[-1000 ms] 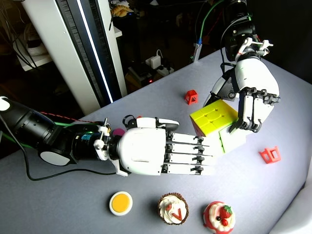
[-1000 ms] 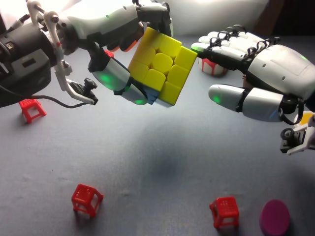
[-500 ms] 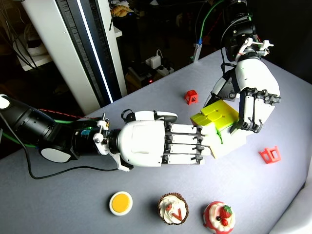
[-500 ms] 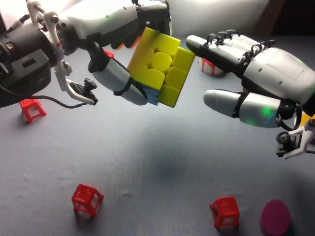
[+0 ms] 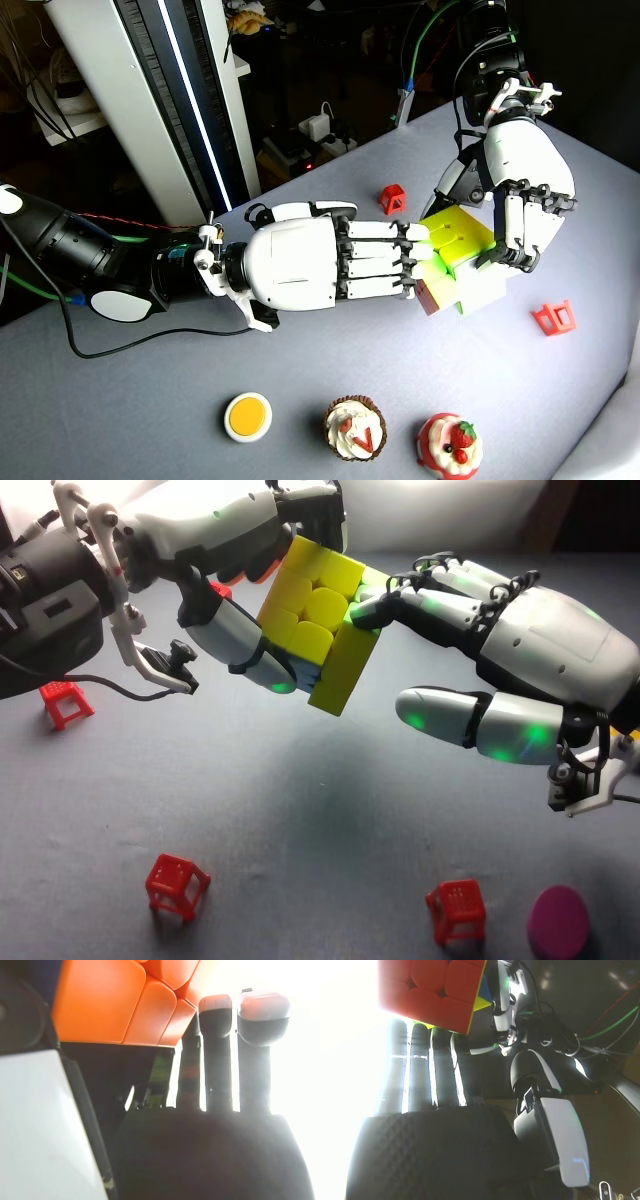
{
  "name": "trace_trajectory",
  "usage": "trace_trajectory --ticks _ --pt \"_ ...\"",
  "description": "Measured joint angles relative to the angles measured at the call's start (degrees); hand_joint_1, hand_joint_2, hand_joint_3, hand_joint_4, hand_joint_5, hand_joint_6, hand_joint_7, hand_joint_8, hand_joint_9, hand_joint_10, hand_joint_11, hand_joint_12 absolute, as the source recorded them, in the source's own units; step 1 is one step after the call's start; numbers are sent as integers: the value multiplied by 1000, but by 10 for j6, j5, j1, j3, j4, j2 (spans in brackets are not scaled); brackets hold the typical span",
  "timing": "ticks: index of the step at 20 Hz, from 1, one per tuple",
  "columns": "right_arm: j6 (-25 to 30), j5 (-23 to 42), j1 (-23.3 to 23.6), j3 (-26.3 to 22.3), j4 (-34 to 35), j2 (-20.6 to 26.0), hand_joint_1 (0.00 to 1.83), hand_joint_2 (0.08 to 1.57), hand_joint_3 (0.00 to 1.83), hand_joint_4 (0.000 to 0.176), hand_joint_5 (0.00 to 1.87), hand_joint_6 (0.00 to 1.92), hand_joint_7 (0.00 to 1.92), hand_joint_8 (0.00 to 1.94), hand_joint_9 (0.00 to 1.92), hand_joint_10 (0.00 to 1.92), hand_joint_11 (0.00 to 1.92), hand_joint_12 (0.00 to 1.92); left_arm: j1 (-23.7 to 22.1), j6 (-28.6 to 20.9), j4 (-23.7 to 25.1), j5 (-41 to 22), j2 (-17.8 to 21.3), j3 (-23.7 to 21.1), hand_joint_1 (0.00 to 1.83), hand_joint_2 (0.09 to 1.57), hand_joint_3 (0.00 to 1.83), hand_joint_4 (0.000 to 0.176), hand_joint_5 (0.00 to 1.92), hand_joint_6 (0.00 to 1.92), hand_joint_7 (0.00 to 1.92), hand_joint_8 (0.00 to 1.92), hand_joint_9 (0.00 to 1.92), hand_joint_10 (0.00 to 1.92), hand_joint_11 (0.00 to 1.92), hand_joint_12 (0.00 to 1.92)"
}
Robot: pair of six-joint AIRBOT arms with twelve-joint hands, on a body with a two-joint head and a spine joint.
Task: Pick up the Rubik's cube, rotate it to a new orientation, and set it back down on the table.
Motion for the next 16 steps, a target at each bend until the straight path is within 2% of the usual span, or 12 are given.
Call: trace_trajectory --ticks 2,3,4,6,7,9,10,12,13,14,15,16 --pt "0 0 -1 0 -6 0 11 1421 1 0 30 686 304 28 0 834 0 951 1 0 -1 0 0 0 1300 911 927 0 444 1921 643 1916 870 1921 1108 1921" --pt "0 0 -2 0 -9 0 1 1422 1 0 22 688 304 28 0 797 0 835 1 0 -2 0 0 0 1297 913 927 8 444 1921 641 1920 890 1921 1114 1921" --pt "0 0 -2 0 -10 0 61 1399 0 0 47 669 326 36 0 834 0 821 1 0 -2 0 0 0 1297 915 925 19 460 1921 640 1921 891 1921 1108 1921" --pt "0 0 -2 -3 -13 0 85 1386 0 0 86 626 325 33 0 882 0 1038 2 0 -3 0 0 0 1292 928 909 26 422 1921 630 1921 854 1921 1078 1921" --pt "0 0 -2 -4 -16 1 81 1387 0 0 83 620 336 37 0 902 0 1060 2 0 -3 1 0 0 1288 945 879 33 423 1921 618 1921 819 1921 1040 1921" --pt "0 0 -2 -6 -24 1 85 1391 1 0 42 605 318 31 0 891 0 966 2 0 -6 0 0 1 1288 947 875 2 388 1921 617 1921 838 1921 1050 1921" --pt "0 0 -2 -7 -33 1 67 1393 1 0 46 643 315 29 0 864 0 880 2 1 -9 0 0 1 1281 976 828 22 368 1921 595 1921 763 1921 992 1921" --pt "0 1 -2 -10 -36 2 30 1397 1 0 33 726 304 22 0 838 0 874 4 2 -11 0 0 1 1291 944 873 0 434 1921 619 1916 798 1921 1020 1921" --pt "0 1 -2 -13 -35 5 5 1409 4 0 14 624 274 8 0 842 0 931 4 1 -12 0 0 1 1298 923 911 23 482 1921 633 1920 821 1921 1042 1921" --pt "1 5 -2 -15 -39 9 0 1408 2 0 16 554 279 9 0 880 0 986 5 0 -15 -3 0 1 1363 917 587 29 499 1921 670 1921 794 1921 1018 1921" --pt "1 7 -2 -18 -35 13 0 1403 0 0 28 514 290 12 7 908 0 1055 8 0 -23 -7 0 1 1384 980 388 31 504 1921 676 1921 809 1921 1029 1921" --pt "1 7 -2 -21 -32 17 0 1395 0 0 40 474 294 12 30 916 0 1139 8 0 -24 -7 0 2 1307 989 692 0 442 1921 613 1895 793 1921 1024 1921"
